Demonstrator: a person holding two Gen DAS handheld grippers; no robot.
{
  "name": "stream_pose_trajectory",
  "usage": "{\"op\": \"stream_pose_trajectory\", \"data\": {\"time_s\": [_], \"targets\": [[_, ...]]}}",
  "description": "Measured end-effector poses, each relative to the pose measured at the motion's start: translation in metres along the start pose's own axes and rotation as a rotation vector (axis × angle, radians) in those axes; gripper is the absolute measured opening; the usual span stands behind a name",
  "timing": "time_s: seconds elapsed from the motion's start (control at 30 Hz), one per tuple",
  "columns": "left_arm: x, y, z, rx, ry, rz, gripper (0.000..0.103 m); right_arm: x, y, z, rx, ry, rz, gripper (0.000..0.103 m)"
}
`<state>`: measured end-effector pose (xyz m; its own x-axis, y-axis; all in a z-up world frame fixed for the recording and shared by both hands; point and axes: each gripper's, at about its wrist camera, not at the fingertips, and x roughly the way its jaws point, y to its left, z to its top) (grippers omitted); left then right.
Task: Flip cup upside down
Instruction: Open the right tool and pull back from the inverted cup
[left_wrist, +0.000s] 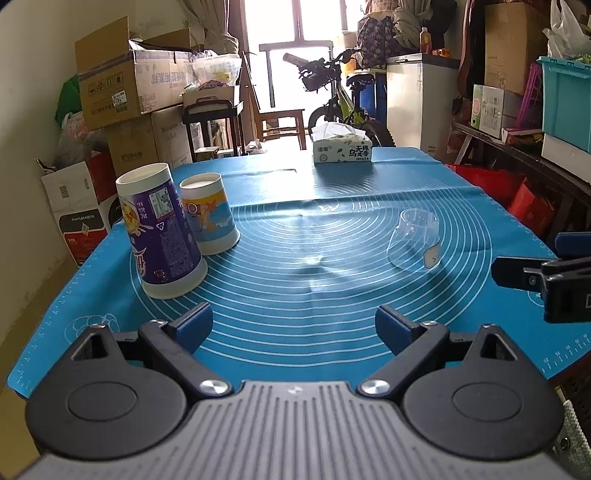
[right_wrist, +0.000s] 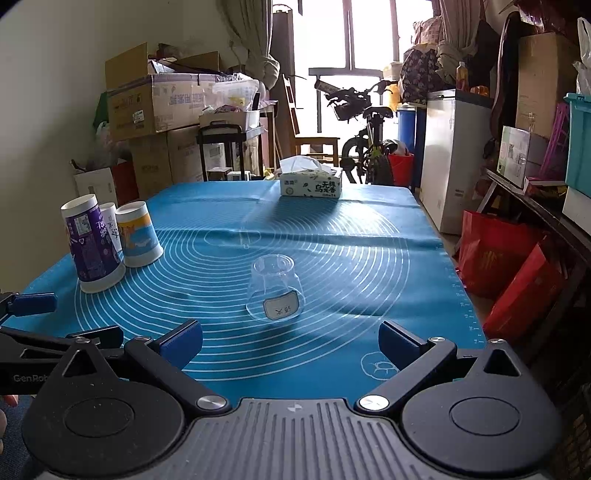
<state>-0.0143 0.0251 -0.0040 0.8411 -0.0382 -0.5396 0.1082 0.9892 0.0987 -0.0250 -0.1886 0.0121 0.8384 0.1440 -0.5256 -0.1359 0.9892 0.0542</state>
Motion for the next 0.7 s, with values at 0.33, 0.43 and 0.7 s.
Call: {"op": "stream_pose_trajectory", "data": {"time_s": [0.33, 0.43, 0.7], "targets": [[0.0002, -0.0009, -0.0011, 0.000, 0.003, -0.004, 0.094, 0.0021, -0.0016, -0.0003, 0.000, 0.007, 0.002, 0.103], [0.0008, -0.0005, -0.0017, 0.000, 0.004, 0.000, 0.094, 0.0026, -0.0017, -0.0002, 0.002, 0.008, 0.002, 0.103], [0.0014, -0.0002, -0.0021, 0.000, 0.007, 0.001, 0.094, 0.0033, -0.0007, -0.0003, -0.001, 0.010, 0.003, 0.103]]}}
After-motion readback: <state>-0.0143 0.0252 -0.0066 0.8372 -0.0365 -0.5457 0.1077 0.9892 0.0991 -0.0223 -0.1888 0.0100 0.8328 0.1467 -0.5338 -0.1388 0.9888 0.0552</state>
